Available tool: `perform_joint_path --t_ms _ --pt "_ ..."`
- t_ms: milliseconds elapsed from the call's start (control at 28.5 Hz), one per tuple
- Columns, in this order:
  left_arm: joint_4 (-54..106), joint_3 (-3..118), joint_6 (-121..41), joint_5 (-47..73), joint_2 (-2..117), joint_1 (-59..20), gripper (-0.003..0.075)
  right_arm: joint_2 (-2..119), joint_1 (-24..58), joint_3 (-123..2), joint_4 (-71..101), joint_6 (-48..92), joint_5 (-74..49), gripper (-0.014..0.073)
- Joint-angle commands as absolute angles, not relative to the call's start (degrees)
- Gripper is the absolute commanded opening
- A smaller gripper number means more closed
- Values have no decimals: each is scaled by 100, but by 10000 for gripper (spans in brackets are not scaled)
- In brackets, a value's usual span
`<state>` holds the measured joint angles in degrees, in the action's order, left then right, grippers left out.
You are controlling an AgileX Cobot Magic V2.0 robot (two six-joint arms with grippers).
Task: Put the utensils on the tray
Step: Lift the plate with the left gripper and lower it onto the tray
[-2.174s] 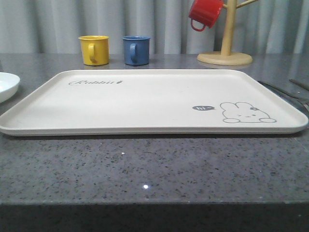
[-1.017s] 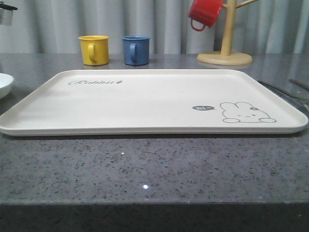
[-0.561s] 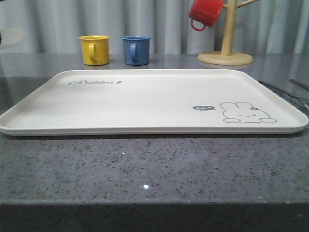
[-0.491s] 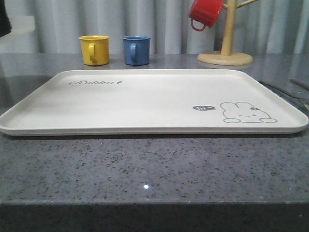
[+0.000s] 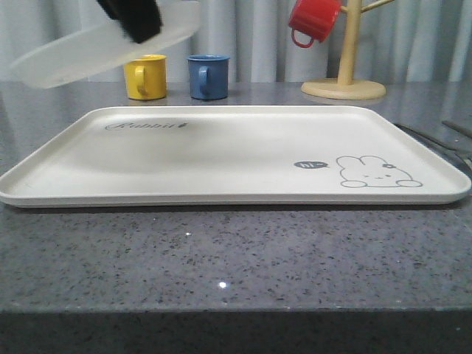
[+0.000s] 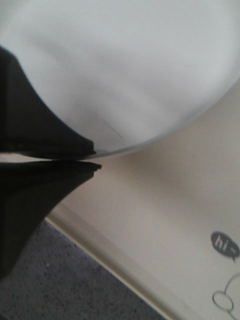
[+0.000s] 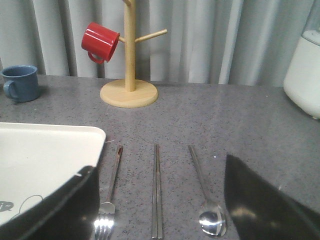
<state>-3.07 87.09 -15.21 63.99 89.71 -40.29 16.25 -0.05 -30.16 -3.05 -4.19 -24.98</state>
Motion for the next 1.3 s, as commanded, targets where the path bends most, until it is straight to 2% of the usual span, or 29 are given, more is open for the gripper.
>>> perform_joint_path --t_ms 0,491,561,771,841,947,1052,1262 --pt "-335 8889 -1432 6112 9030 -4322 -18 1725 -37 -3218 -334 -385 -2050 550" --pt "-260 8889 -1410 6589 9979 -4357 -8 1725 -37 -3218 -334 -385 -2050 550" --pt "-254 8889 -1410 6743 10035 -4357 43 1725 -37 -3218 -334 -385 -2050 550" --pt "-243 9055 -1359 6888 10048 -4357 360 1725 -37 -3218 -334 -385 -2050 550" --pt "-220 9283 -1252 7272 10048 -4357 395 1725 -37 -3218 -334 -385 -2050 550" --pt "0 9590 -1252 7248 9954 -4357 378 1725 -37 -3218 -334 -385 -2050 550" --pt "72 9759 -1252 7248 9790 -4357 328 1725 -37 -3218 -334 -385 -2050 550" --pt "0 9793 -1262 7248 9195 -4344 76 1725 -37 -3218 -334 -385 -2050 550"
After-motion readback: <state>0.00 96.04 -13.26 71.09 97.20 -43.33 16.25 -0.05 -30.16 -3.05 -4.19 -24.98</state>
